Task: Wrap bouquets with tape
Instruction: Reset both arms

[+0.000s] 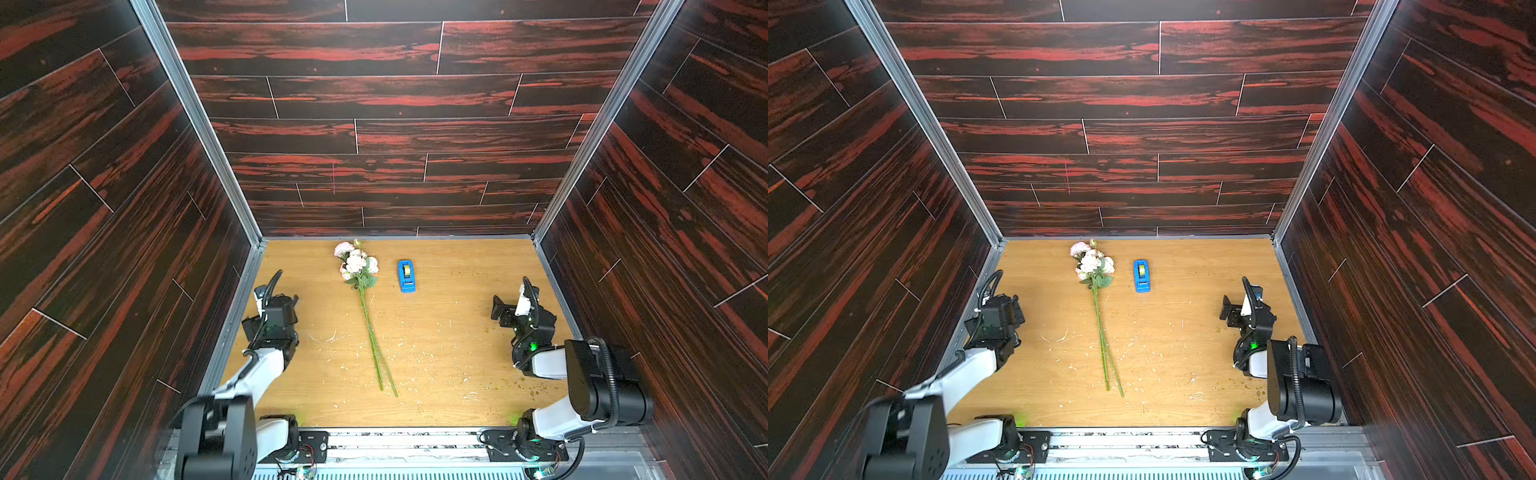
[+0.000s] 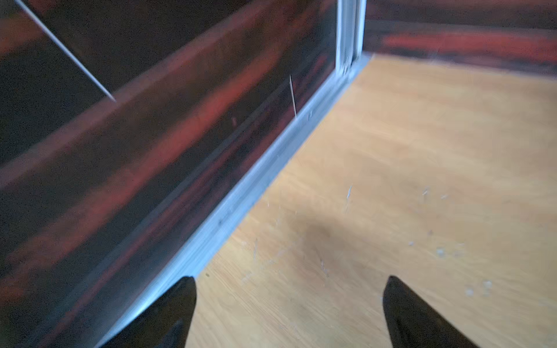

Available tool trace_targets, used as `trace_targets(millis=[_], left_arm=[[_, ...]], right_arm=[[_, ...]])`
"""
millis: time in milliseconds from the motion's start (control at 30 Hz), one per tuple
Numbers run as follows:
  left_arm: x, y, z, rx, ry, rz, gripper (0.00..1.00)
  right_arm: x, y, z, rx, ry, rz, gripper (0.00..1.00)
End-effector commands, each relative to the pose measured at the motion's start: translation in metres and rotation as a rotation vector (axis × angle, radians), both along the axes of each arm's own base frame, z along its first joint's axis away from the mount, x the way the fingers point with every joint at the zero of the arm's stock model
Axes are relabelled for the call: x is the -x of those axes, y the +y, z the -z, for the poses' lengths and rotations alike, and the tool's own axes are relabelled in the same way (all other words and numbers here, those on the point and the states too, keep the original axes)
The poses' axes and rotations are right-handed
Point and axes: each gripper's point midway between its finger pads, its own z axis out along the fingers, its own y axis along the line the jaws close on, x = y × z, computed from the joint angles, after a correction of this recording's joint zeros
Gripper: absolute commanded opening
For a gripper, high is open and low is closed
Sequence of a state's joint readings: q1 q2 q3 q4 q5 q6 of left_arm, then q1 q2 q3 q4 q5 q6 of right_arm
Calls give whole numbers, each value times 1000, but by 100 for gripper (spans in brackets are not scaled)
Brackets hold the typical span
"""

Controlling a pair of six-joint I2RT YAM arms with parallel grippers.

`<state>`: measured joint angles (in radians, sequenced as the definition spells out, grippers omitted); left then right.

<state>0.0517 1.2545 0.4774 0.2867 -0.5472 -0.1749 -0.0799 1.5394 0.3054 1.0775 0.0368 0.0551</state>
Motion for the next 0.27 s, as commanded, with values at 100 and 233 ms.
trace_targets(millis=[100,233], left_arm=[[-38,-30,-8,97,-259,181,99],[-50,-42,11,99,-212,268,99]], right_arm=[[-7,-1,-4,-7,-19,2,98],[-5,-2,-6,0,-29,5,98]])
